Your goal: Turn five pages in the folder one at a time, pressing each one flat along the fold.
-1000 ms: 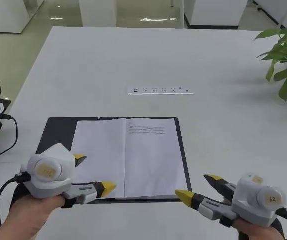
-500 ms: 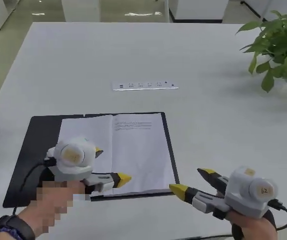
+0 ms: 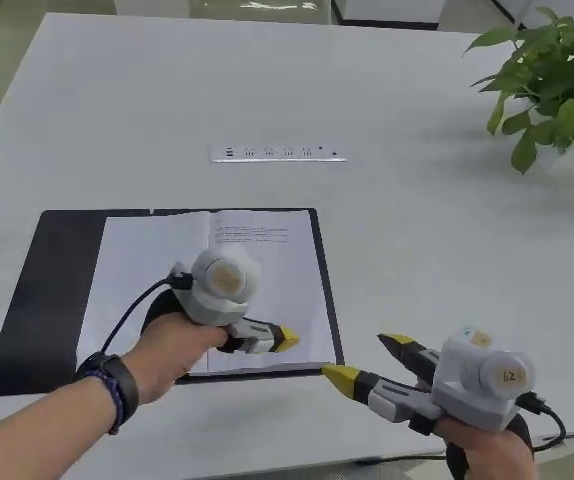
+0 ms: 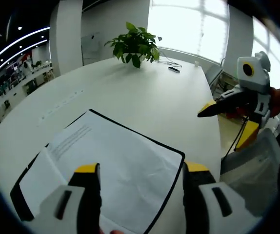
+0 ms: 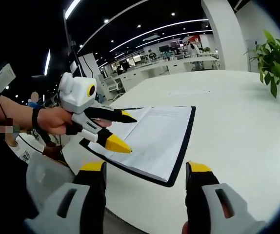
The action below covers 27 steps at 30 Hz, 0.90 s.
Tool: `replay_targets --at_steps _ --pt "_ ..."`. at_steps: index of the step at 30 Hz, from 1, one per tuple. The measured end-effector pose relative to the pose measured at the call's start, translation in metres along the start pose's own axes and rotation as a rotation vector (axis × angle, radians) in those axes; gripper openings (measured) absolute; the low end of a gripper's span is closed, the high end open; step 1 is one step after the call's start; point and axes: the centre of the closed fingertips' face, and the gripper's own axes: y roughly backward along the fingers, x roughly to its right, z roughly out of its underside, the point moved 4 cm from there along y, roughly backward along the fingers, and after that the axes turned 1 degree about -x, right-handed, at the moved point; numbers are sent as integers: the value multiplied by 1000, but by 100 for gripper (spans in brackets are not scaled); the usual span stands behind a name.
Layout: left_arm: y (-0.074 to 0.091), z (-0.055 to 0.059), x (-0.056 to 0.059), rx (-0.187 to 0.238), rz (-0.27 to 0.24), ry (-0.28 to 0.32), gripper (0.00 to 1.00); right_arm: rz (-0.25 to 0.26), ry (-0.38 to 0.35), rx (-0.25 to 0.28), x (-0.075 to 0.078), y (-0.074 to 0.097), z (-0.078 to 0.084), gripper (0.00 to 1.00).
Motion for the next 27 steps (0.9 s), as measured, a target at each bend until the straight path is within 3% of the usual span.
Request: replay_targets --at_steps 4,7,16,22,27 --pt "-17 -3 10 -14 20 -17 68 1 -5 -6 0 0 1 64" --pt "-32 2 14 -37 28 -25 67 2 -8 -9 2 -1 2 64" --pt "-56 11 25 -72 44 -32 67 1 -13 -27 6 -6 5 63" --pt "-64 15 22 -81 18 -24 68 -6 -18 -43 8 -11 5 63" --pt "-69 24 21 -106 -8 -92 68 -9 -27 -47 10 -14 5 62"
